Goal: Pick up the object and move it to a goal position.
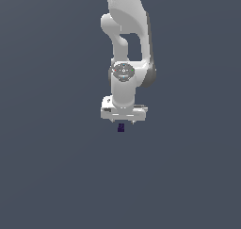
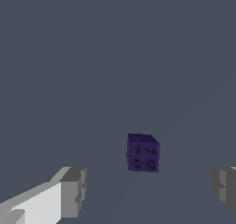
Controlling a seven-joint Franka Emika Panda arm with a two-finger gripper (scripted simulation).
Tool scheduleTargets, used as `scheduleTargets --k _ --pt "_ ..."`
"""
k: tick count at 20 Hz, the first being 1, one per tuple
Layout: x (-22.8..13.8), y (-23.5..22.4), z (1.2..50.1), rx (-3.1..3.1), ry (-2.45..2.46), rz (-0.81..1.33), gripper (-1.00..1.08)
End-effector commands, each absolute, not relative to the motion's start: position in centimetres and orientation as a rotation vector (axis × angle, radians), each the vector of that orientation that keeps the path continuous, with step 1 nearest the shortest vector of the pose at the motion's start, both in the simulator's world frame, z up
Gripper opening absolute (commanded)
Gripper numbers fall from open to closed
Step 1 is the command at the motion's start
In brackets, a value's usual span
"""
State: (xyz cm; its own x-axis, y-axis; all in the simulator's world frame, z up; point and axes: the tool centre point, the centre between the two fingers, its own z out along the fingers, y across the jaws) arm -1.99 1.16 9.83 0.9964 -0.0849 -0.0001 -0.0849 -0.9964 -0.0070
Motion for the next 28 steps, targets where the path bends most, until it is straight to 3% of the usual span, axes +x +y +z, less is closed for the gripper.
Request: scheduleTargets --k 1,27,28 --pt "-2.4 0.8 8.6 -3.132 0.182 -0.001 1.0" --pt "-2.9 0.4 2.2 -3.133 0.235 0.0 1.0" --pt "-2.9 0.4 2.2 -3.133 0.235 0.0 -1.0"
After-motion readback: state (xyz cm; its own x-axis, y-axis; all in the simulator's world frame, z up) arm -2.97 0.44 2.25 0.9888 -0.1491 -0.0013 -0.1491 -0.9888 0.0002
